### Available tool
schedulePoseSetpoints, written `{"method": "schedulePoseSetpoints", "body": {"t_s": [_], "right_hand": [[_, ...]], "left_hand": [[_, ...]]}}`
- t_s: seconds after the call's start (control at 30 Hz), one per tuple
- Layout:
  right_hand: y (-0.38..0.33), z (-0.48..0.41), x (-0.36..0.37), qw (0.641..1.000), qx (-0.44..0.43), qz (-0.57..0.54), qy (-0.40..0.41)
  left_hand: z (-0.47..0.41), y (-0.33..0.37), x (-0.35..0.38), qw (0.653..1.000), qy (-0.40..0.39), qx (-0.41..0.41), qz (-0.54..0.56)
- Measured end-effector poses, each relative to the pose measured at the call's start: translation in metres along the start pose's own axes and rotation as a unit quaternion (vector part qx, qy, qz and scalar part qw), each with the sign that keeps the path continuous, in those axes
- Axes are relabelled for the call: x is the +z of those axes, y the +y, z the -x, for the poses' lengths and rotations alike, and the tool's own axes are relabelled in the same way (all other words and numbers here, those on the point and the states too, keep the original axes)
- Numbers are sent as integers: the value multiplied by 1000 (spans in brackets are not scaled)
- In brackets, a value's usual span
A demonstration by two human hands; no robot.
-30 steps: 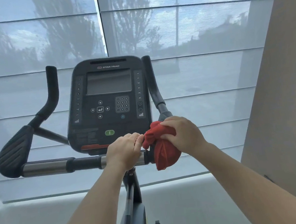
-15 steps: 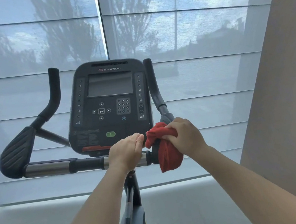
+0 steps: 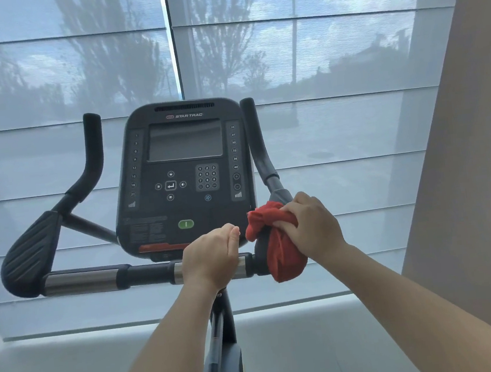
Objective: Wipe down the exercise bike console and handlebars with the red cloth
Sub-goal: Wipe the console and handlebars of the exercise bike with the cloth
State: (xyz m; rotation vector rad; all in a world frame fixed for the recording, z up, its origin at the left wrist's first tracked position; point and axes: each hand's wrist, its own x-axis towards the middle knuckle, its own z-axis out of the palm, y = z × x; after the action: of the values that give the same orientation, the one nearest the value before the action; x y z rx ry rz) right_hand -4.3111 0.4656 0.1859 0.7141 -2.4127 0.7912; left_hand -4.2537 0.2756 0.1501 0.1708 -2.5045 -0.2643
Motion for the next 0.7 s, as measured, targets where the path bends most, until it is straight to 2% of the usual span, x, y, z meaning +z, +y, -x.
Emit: {"method": "schedulePoseSetpoints", "body": {"t_s": [0.17,0.37,0.47,0.6,0.7], "right_hand": [[-3,-15,4,999,34,8,24],[5,9,10,998,-2,9,56],[7,0,8,999,-6,15,44],[7,-30,0,1000,0,25,11],[9,-52,-8,998,19,-4,56]], "left_hand": [[4,1,-2,999,38,2,14],[7,3,-3,998,61,19,20],[7,4,-4,998,56,23,12],[2,1,-4,1000,9,10,5],[-6,0,-3,996,-88,3,-4]]}}
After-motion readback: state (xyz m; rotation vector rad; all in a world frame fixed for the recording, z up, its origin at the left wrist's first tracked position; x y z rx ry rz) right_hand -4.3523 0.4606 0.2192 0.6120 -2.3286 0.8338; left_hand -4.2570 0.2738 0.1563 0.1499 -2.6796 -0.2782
